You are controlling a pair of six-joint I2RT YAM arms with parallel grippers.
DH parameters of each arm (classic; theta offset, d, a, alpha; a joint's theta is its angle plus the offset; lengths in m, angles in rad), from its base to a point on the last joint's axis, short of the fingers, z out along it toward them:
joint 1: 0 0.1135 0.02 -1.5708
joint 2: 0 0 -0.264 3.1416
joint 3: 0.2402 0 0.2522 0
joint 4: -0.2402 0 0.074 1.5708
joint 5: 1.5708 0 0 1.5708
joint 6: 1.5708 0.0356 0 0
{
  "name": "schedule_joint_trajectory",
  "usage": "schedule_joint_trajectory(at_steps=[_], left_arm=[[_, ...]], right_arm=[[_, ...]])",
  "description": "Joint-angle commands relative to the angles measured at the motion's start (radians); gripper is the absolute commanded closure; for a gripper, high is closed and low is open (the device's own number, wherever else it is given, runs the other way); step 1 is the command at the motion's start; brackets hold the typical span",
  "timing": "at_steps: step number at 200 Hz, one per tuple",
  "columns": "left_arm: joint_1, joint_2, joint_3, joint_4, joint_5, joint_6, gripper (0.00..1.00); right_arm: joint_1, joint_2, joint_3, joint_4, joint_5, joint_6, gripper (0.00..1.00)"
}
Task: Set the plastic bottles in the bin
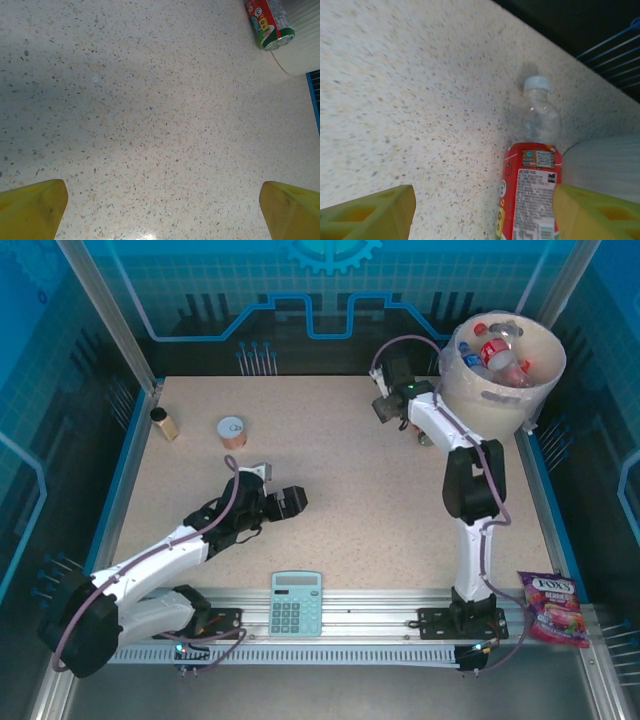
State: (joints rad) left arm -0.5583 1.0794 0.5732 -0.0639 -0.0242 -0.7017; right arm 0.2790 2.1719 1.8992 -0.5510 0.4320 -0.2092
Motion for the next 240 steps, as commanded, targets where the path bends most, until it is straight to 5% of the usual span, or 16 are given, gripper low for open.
schedule_joint_trajectory(at_steps=[1, 54, 160, 240], left_arm=[[0.008, -0.029, -0.007, -0.037, -0.022, 0.010, 0.01], [0.008, -0.055, -0.021, -0.049, -0.035, 0.012, 0.01], [0.008, -0.027, -0.021, -0.021, -0.022, 0.004, 0.01], [0.008, -0.024, -0.026, -0.016, -0.023, -0.001, 0.01]], right_arm=[[-0.014, 0.067, 0.078, 0.049, 0.109, -0.002, 0.23], [-0.064, 0.149, 0.157, -0.027, 0.118, 0.035, 0.03], [-0.097, 0.246, 0.196, -0.224, -0.090, 0.099, 0.07], [-0.061, 0.056, -0.048, -0.118, -0.120, 0.181, 0.08]])
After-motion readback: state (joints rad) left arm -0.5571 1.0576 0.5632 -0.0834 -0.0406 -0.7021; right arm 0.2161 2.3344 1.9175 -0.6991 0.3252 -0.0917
